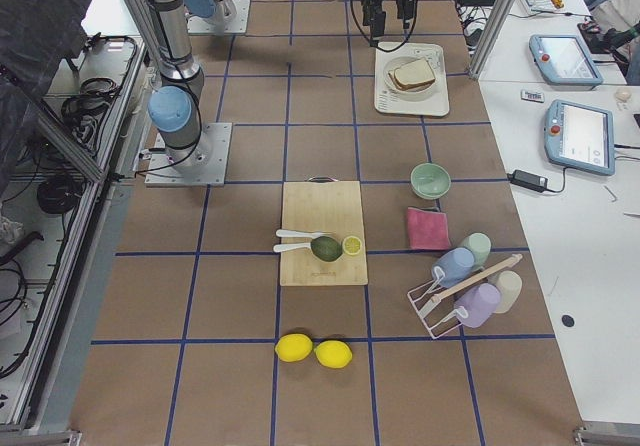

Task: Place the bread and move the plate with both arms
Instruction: 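Open the left gripper and lift it away from the plate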

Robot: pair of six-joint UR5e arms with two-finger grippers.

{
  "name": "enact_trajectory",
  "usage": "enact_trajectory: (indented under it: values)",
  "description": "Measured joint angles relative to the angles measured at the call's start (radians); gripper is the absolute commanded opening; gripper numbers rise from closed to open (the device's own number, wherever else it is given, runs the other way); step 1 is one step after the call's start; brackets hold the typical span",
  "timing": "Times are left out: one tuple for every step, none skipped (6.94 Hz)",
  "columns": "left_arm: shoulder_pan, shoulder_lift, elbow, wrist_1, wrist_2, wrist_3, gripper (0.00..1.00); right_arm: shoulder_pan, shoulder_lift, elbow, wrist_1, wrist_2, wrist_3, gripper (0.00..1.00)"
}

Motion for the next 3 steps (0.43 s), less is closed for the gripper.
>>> enact_trajectory:
  values:
    - [0.015, 0.082, -0.001, -0.112, 0.058, 0.0, 1.0, 0.0, 0.0, 0.0, 0.0, 0.0, 0.0, 1.0]
    - [0.025, 0.164, -0.004, -0.215, 0.09, 0.003, 1.0, 0.0, 0.0, 0.0, 0.0, 0.0, 0.0, 1.0]
    - [0.036, 0.239, -0.015, -0.305, 0.102, 0.015, 1.0, 0.0, 0.0, 0.0, 0.001, 0.0, 0.0, 1.0]
